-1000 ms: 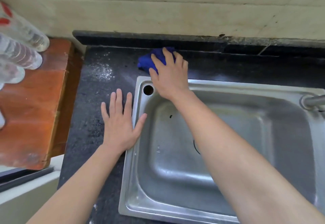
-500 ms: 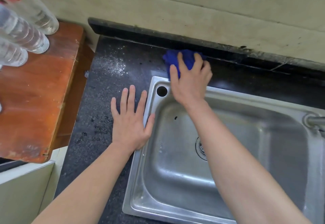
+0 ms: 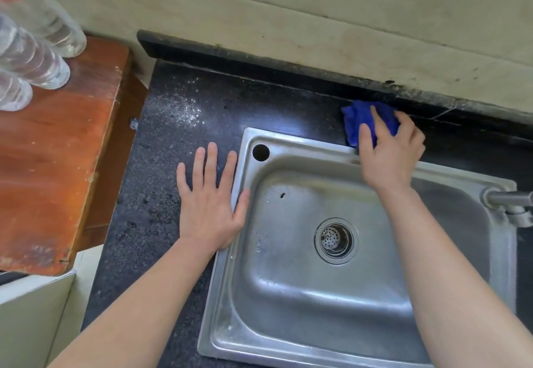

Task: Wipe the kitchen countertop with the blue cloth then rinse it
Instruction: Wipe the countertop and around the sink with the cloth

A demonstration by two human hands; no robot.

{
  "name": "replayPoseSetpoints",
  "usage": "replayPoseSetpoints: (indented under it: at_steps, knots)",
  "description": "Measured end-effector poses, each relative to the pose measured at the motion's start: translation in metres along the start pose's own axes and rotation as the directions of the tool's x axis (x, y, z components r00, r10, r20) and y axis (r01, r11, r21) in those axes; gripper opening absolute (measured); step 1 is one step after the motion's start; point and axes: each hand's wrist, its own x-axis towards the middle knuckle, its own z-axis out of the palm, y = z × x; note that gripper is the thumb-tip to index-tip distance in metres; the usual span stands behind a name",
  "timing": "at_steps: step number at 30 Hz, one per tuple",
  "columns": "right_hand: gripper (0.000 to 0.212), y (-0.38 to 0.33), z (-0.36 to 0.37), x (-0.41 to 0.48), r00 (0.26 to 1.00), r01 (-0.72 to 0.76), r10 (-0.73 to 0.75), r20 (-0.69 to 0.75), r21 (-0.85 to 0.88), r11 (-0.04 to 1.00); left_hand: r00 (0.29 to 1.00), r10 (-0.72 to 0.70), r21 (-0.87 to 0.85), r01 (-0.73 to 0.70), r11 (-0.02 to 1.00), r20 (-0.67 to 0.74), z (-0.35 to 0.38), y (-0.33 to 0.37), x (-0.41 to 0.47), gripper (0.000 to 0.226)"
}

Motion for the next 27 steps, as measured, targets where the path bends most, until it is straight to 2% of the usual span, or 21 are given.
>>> replayPoseSetpoints:
  at_steps: [2, 3, 6, 9, 11, 13, 17, 20, 24, 27]
  knots:
    - [0.052, -0.038, 0.009, -0.001, 0.983, -0.184, 0.184, -0.005, 0.030, 0.982, 1.000, 0.001, 0.004, -0.001, 1.000, 0.004, 0.000, 0.000, 0.001, 0.071]
    - [0.051, -0.064, 0.013, -0.004, 0.981, -0.192, 0.192, 0.012, 0.041, 0.981, 1.000, -0.001, 0.008, 0.001, 1.000, 0.005, 0.001, -0.001, 0.000, 0.072]
    - [0.049, -0.135, 0.021, -0.016, 0.997, 0.056, -0.060, 0.044, 0.089, 0.994, 1.000, -0.003, 0.010, 0.003, 1.000, 0.004, 0.002, -0.001, 0.000, 0.071]
    - [0.050, -0.175, 0.020, -0.023, 0.951, 0.257, -0.267, 0.157, 0.082, 0.963, 1.000, -0.010, 0.017, 0.010, 1.000, 0.005, 0.002, 0.000, 0.000, 0.071]
    - [0.050, -0.171, 0.015, -0.019, 0.912, 0.342, -0.350, 0.213, 0.074, 0.937, 1.000, -0.016, 0.024, 0.016, 1.000, 0.012, 0.002, 0.000, 0.000, 0.072]
    - [0.048, -0.140, 0.009, -0.011, 0.900, 0.377, -0.384, 0.206, 0.072, 0.923, 1.000, -0.016, 0.020, 0.016, 1.000, 0.022, 0.002, 0.000, 0.000, 0.072]
    - [0.049, -0.034, -0.003, 0.003, 0.973, 0.213, -0.217, 0.084, 0.053, 0.976, 0.999, -0.022, 0.015, 0.021, 1.000, 0.024, -0.001, 0.000, 0.000, 0.071]
    - [0.050, 0.019, -0.010, 0.004, 0.991, 0.127, -0.128, 0.042, 0.030, 0.991, 0.999, -0.029, 0.037, 0.028, 0.999, 0.017, 0.000, 0.001, 0.000, 0.071]
    - [0.050, -0.018, 0.007, -0.003, 0.997, -0.080, 0.080, 0.009, 0.063, 0.995, 0.999, -0.038, 0.037, 0.037, 0.999, 0.031, 0.000, 0.002, 0.000, 0.070]
    - [0.049, -0.071, 0.014, -0.012, 0.996, 0.074, -0.079, 0.047, 0.091, 0.993, 0.999, -0.040, 0.025, 0.039, 0.999, 0.035, 0.000, 0.001, -0.001, 0.070]
